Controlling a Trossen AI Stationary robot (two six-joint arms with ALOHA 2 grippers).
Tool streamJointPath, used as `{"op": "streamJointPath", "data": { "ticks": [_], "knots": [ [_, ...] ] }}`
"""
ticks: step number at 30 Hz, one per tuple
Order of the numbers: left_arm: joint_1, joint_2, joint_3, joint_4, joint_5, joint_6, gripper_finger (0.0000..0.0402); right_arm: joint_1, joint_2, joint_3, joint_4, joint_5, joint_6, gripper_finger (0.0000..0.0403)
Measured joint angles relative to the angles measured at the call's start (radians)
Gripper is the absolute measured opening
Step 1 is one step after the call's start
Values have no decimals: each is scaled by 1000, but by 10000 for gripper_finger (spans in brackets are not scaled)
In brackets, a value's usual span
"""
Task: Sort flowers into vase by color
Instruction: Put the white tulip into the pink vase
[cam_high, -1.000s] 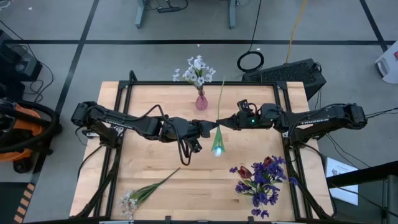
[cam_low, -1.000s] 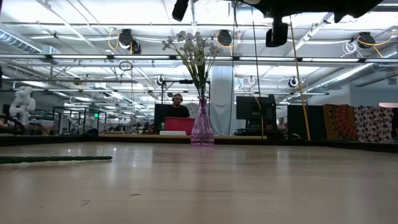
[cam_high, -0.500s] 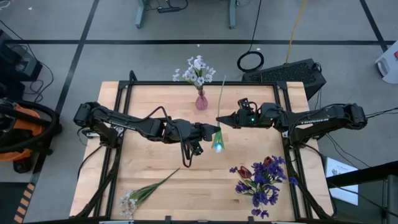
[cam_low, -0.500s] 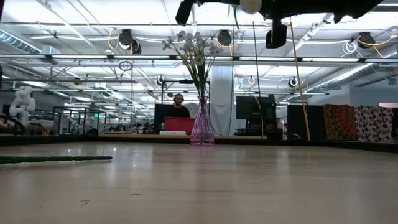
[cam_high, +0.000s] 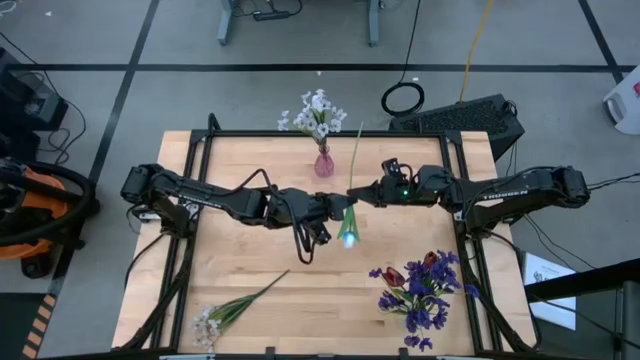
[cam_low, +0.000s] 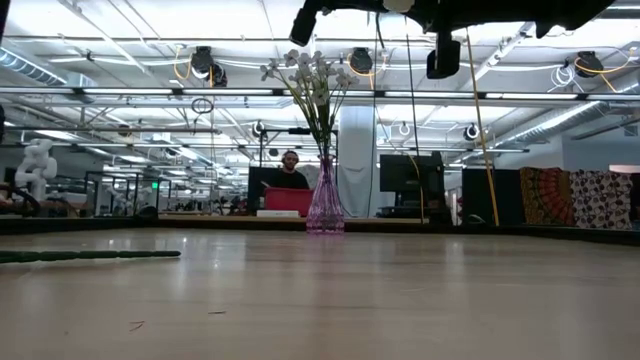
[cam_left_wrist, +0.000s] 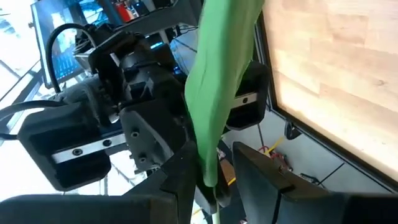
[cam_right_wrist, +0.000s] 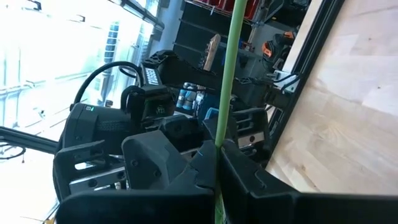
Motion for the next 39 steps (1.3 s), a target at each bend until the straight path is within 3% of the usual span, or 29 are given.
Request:
{"op": "streamJointPath", "data": {
  "ticks": [6,14,23,28,33,39],
  "knots": [
    [-1,0,0,-10,5,-1,98,0,0,0,-1,-4,-8,0],
    [-1,0,0,-14,4,-119,12,0,1,-1,-7,-3,-16,0],
    [-1,1,0,-27,3,-270,17,-3,0,2,-75,-1,-60,14],
    [1,-4,0,-29,-25,-495,17,-24,-15,1,-104,-19,-74,49],
    [26,-47,0,-124,-34,-799,17,-72,-81,-1,-177,-135,-113,77],
    [104,-131,-2,-388,135,-1157,18,-105,-204,-1,-458,-134,-185,84]
  ]
}}
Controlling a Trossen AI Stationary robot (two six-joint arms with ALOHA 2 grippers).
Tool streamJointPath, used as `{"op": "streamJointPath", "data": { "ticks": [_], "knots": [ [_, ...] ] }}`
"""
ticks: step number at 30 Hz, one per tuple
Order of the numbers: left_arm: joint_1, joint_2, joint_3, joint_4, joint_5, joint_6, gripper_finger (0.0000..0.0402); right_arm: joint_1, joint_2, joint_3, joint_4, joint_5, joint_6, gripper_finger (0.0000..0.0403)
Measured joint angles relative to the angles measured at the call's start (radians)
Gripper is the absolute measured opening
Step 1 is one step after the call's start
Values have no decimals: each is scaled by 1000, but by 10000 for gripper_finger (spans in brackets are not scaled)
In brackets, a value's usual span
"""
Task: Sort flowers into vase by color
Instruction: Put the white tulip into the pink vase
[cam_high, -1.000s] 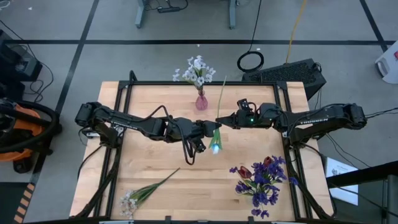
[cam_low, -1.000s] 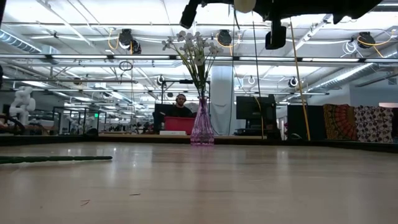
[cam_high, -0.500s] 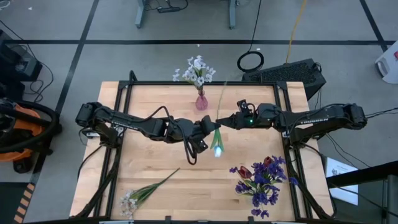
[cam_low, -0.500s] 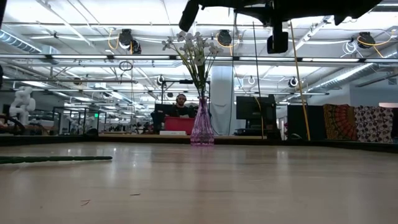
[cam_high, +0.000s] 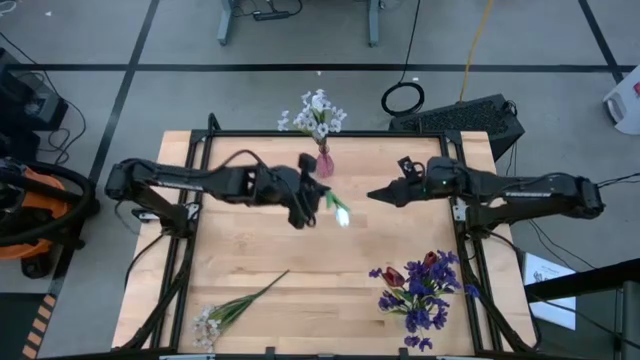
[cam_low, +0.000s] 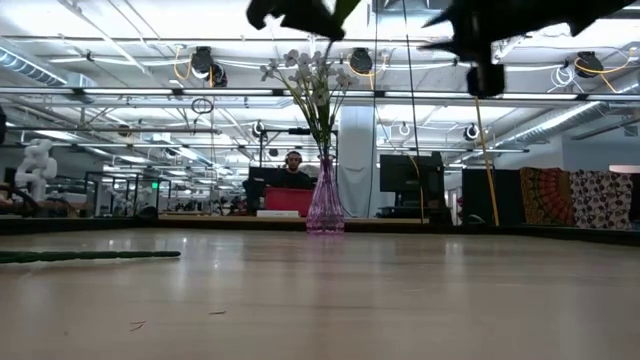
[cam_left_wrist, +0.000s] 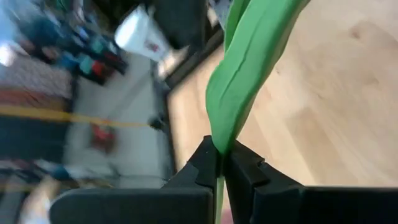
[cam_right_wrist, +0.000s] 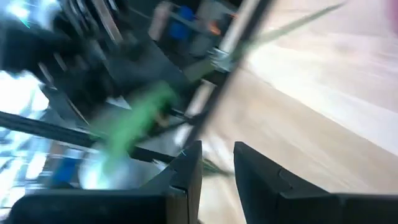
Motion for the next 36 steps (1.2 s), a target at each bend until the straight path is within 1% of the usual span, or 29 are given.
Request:
{"op": "streamJointPath", "data": {
  "ticks": [3,8,12,14,17,19,21,24,26,27,28,30,33,36],
  "knots": [
    [53,-55,-45,-20,57,-114,18,0,-51,0,-180,29,-20,84],
    [115,-164,-145,17,80,-206,18,3,-101,0,-502,61,-19,84],
    [157,-264,-240,30,89,-301,18,2,-100,0,-733,61,-15,84],
    [181,-324,-302,33,89,-357,18,3,-90,0,-814,60,5,84],
    [211,-408,-409,133,91,-437,18,2,-72,0,-930,92,15,84],
    [230,-457,-488,236,110,-486,18,2,-63,0,-958,118,-2,83],
    [248,-492,-564,382,143,-534,18,3,-52,0,-978,129,-26,74],
    [274,-505,-663,617,175,-601,18,3,-36,0,-969,155,-57,41],
    [294,-500,-717,758,183,-657,18,3,-23,0,-962,197,-71,13],
    [301,-488,-730,819,183,-696,18,3,-17,0,-957,216,-75,7],
    [307,-476,-736,860,183,-735,18,3,-10,0,-956,234,-76,7],
    [319,-464,-743,863,183,-778,18,2,4,0,-943,241,-72,9],
    [323,-439,-740,913,183,-782,18,3,24,0,-922,243,-72,4],
    [323,-430,-721,912,181,-783,18,2,43,0,-894,243,-71,2]
  ]
}}
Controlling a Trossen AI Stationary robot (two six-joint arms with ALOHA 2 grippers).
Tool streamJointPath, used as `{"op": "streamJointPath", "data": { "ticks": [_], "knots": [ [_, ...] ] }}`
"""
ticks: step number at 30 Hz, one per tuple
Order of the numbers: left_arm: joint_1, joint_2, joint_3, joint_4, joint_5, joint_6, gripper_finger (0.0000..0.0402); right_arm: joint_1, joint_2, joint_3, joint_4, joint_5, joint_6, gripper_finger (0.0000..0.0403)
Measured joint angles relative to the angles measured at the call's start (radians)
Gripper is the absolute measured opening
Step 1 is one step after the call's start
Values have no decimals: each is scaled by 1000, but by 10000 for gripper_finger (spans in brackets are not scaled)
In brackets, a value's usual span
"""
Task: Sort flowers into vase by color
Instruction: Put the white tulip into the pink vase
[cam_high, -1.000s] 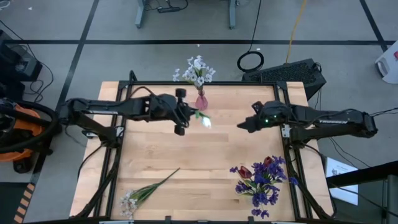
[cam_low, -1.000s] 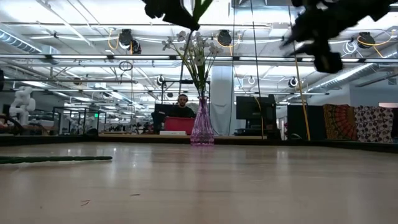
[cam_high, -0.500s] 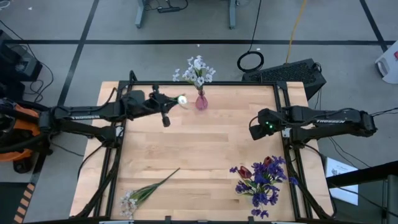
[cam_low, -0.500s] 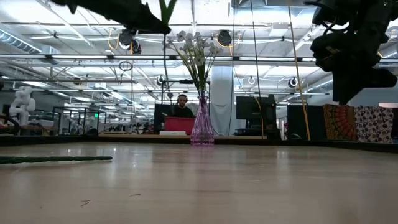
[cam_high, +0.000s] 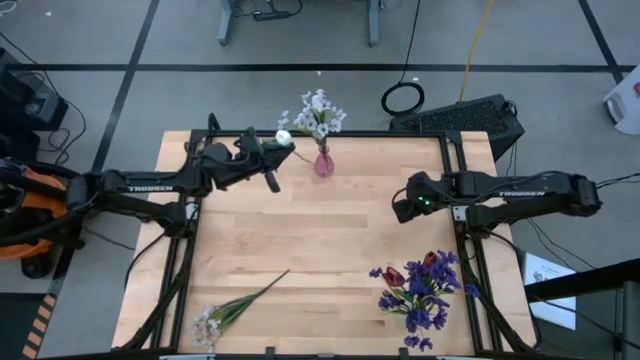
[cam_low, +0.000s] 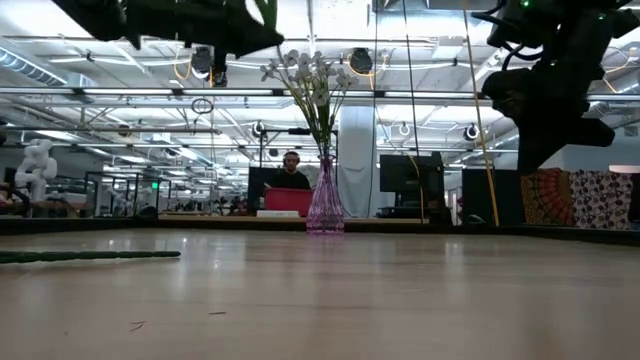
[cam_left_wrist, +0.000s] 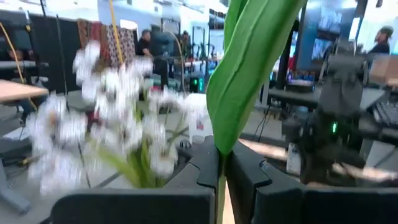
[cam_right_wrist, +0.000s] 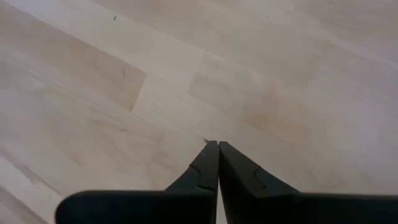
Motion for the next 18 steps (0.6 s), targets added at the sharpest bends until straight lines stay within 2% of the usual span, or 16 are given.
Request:
{"op": "streamJointPath", "data": {
  "ticks": [5,12,18],
  "knots": [
    [19,33,116,-50,-13,0,12,0,26,0,45,0,3,2],
    [70,154,361,-347,-18,2,9,0,42,0,91,-1,66,1],
    [78,260,467,-399,-3,78,8,0,42,0,97,-1,70,1]
  ]
}}
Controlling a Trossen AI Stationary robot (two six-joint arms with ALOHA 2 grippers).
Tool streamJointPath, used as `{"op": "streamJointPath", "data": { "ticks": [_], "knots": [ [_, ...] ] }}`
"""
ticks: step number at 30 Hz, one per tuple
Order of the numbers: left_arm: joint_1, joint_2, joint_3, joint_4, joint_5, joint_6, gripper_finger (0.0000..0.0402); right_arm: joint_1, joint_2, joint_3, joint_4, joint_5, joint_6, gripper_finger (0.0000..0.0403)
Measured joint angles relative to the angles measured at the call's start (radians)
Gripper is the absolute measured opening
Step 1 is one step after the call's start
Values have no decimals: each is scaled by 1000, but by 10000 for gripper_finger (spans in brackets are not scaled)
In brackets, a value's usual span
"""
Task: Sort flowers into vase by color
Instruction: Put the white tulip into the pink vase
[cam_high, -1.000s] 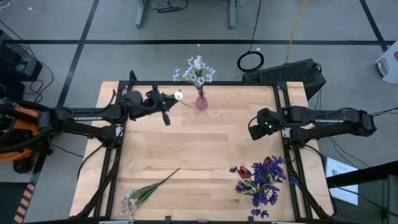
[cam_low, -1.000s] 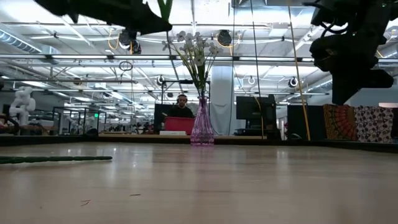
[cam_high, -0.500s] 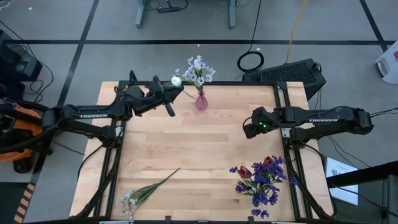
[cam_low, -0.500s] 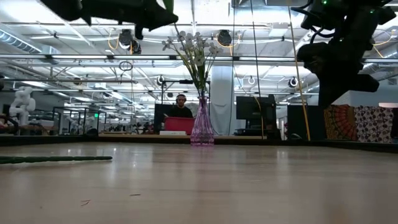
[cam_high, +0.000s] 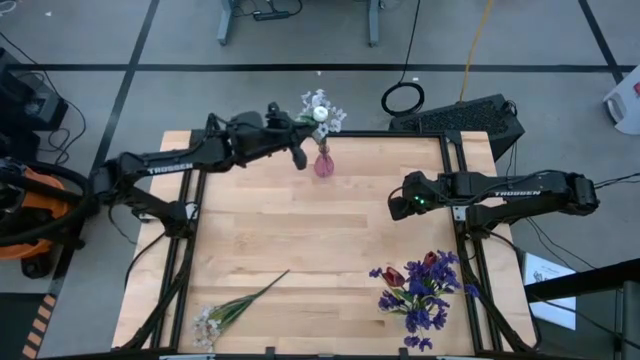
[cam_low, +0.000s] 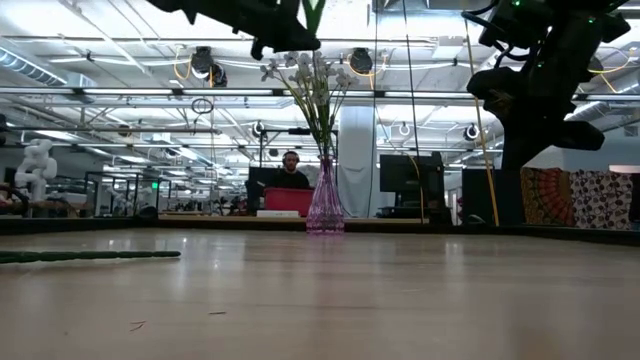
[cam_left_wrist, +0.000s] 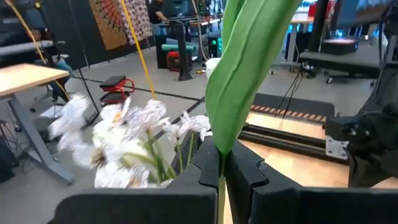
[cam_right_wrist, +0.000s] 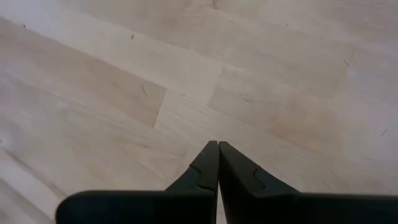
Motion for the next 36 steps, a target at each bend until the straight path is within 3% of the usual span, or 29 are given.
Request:
{"op": "streamJointPath", "data": {
  "ticks": [9,15,25,36],
  "knots": [
    [0,26,46,-10,-1,9,8,0,0,0,-1,13,-5,1],
    [0,25,123,-119,-16,11,7,0,0,0,-1,56,-4,0],
    [36,27,128,-203,-24,9,7,0,0,0,-1,79,4,0],
    [36,102,128,-158,-7,-37,8,0,0,0,-1,80,36,0]
  ]
}}
